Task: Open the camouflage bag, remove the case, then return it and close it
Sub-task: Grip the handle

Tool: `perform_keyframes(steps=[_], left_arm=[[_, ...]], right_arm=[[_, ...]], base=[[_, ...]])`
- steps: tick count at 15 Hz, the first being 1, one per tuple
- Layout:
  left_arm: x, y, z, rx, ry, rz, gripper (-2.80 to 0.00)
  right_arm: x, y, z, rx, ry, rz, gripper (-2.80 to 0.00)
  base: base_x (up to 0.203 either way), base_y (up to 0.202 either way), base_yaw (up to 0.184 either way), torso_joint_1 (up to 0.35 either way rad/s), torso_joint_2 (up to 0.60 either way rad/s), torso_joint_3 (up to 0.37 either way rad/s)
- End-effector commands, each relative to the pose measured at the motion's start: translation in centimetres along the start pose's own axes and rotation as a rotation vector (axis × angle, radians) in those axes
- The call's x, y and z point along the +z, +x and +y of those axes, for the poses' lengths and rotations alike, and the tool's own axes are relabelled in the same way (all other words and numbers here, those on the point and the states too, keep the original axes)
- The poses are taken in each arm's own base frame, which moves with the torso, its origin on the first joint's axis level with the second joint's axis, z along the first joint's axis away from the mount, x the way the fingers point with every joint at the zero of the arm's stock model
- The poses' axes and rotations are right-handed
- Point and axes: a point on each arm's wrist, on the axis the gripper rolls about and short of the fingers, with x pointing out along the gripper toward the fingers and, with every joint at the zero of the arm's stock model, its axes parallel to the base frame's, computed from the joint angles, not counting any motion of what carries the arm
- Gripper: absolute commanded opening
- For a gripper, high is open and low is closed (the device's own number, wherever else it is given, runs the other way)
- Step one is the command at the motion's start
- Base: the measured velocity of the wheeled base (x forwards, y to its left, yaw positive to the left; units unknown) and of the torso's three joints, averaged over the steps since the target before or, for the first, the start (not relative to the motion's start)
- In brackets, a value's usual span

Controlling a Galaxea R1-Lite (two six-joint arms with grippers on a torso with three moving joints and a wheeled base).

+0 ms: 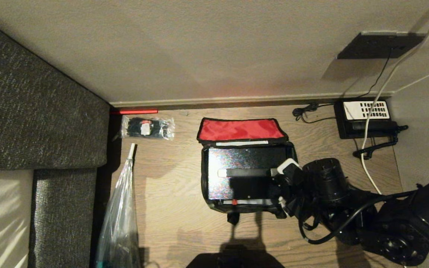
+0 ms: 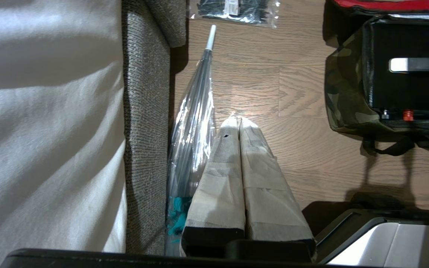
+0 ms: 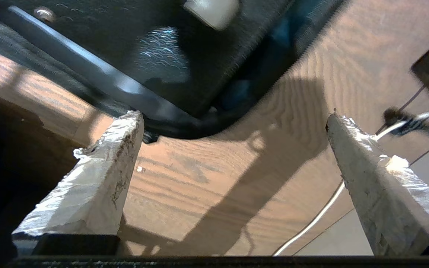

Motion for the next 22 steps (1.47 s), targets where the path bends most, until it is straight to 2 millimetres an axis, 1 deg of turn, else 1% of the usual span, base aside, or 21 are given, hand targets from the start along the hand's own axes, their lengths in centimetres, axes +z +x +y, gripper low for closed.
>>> perform_keyframes(steps=[1,3,5,6,8,9,10,13,14,16,17,18,20,22], left_arm=[[-0.1,0.0,0.0,0.001,0.000,0.003,-2.80],[-0.1,0.0,0.0,0.001,0.000,0.003,-2.80],[-0.1,0.0,0.0,0.001,0.001,0.003,-2.80],[-0.1,0.0,0.0,0.001,0.000,0.003,-2.80],[-0.1,0.0,0.0,0.001,0.000,0.003,-2.80],[-0.1,0.0,0.0,0.001,0.000,0.003,-2.80],[-0.1,0.0,0.0,0.001,0.000,0.003,-2.80],[-0.1,0.0,0.0,0.001,0.000,0.003,-2.80],[-0.1,0.0,0.0,0.001,0.000,0.003,-2.80],[-0.1,0.0,0.0,0.001,0.000,0.003,-2.80],[-0.1,0.0,0.0,0.001,0.000,0.003,-2.80],[-0.1,0.0,0.0,0.001,0.000,0.003,-2.80],[-0.1,0.0,0.0,0.001,0.000,0.003,-2.80],[-0.1,0.0,0.0,0.001,0.000,0.003,-2.80]], right_arm=[[0.7,0.6,2.2,-0.073,-0.042,-0.040,0.00],[1.1,0.4,2.4,-0.132,-0.170,-0.092,0.00],[1.8,0.3,3.3,-0.171,-0.218,-0.187,0.00],[1.8,0.5,4.3,-0.169,-0.248,-0.210,0.00],[1.3,0.9,7.1,-0.132,-0.299,-0.238,0.00],[1.6,0.8,8.1,-0.129,-0.315,-0.270,0.00],[2.0,1.3,8.6,-0.155,-0.355,-0.297,0.00],[1.1,3.0,10.7,-0.172,-0.457,-0.287,0.00],[1.0,3.2,10.8,-0.176,-0.468,-0.285,0.00],[0.6,3.7,9.9,-0.203,-0.553,-0.249,0.00],[0.8,3.8,9.4,-0.224,-0.597,-0.242,0.00],[1.1,4.3,9.1,-0.243,-0.601,-0.235,0.00],[1.8,5.2,8.9,-0.286,-0.564,-0.253,0.00],[1.7,6.0,9.4,-0.312,-0.564,-0.254,0.00]], base=[[0.000,0.000,0.000,0.000,0.00,0.000],[0.000,0.000,0.000,0.000,0.00,0.000],[0.000,0.000,0.000,0.000,0.00,0.000],[0.000,0.000,0.000,0.000,0.00,0.000],[0.000,0.000,0.000,0.000,0.00,0.000],[0.000,0.000,0.000,0.000,0.00,0.000],[0.000,0.000,0.000,0.000,0.00,0.000],[0.000,0.000,0.000,0.000,0.00,0.000],[0.000,0.000,0.000,0.000,0.00,0.000],[0.000,0.000,0.000,0.000,0.00,0.000],[0.000,0.000,0.000,0.000,0.00,0.000],[0.000,0.000,0.000,0.000,0.00,0.000],[0.000,0.000,0.000,0.000,0.00,0.000],[0.000,0.000,0.000,0.000,0.00,0.000]])
